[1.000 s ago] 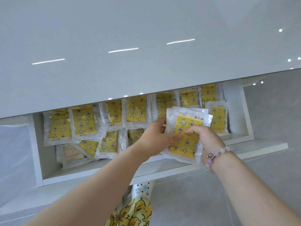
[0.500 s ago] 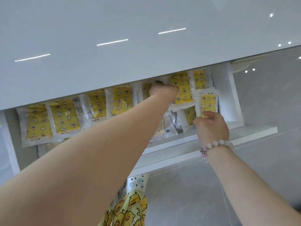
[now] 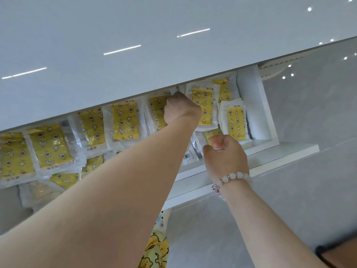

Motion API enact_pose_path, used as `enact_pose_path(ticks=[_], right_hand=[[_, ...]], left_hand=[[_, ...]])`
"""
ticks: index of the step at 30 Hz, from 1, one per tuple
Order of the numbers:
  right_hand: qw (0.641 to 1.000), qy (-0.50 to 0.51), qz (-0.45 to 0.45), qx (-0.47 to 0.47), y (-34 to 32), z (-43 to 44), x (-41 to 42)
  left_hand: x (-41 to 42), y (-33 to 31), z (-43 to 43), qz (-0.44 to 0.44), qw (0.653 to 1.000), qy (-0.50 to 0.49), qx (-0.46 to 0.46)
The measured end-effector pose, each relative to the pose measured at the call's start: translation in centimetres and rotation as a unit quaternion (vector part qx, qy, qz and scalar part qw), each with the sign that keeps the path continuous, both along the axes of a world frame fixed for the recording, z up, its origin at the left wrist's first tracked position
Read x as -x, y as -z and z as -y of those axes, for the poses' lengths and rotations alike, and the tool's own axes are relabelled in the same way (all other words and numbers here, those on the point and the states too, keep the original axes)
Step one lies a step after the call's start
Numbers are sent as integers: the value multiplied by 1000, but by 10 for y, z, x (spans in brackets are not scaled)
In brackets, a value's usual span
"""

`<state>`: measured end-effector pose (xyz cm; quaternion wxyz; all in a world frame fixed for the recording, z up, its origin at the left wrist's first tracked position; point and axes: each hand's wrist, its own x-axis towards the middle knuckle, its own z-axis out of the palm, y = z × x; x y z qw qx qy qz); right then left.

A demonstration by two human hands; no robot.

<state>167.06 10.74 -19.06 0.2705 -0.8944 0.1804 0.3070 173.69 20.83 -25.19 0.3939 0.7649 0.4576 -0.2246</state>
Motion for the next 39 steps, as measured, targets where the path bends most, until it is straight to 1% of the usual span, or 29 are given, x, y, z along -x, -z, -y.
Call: enact_pose_path(ticks=[2, 5, 8, 13, 16, 20, 25, 27, 28, 30, 32, 35, 37, 39], right_hand=[[1000, -14, 1, 7, -1, 0, 2], [1000, -26, 5, 11, -1, 2, 4], [999, -44, 2, 15, -3, 2, 4], [996, -73, 10, 44, -19, 4, 4], [996, -83, 14, 43, -41, 1, 3], [992, -112, 32, 38, -85, -14, 5], [981, -185, 50, 34, -163, -52, 14], [973, -221, 55, 26, -197, -79, 21], [965, -254, 65, 21, -214, -93, 24], [931, -351, 92, 22, -249, -122, 36], [891, -437, 119, 36, -282, -150, 46], [837, -520, 167, 43, -333, -195, 64], [791, -573, 207, 46, -366, -225, 76], [743, -624, 238, 48, -399, -255, 92]], left_hand=[[0, -1, 0, -1, 1000, -6, -17], [-4, -4, 2, -8, 1000, -15, 0], [-6, -10, 3, -22, 999, 31, 15], [12, -26, -6, -18, 994, 107, -3], [36, -46, -22, -25, 992, 119, 42], [80, -92, -59, -62, 981, 166, 76], [129, -189, -109, -65, 972, 224, 19], [149, -230, -129, -52, 970, 238, -24], [158, -250, -138, -40, 968, 241, -57], [177, -285, -156, -14, 968, 228, -108], [191, -317, -172, -11, 972, 204, -115], [214, -366, -199, -7, 979, 163, -121], [234, -397, -216, 12, 975, 138, -176], [264, -429, -236, 8, 955, 135, -265]])
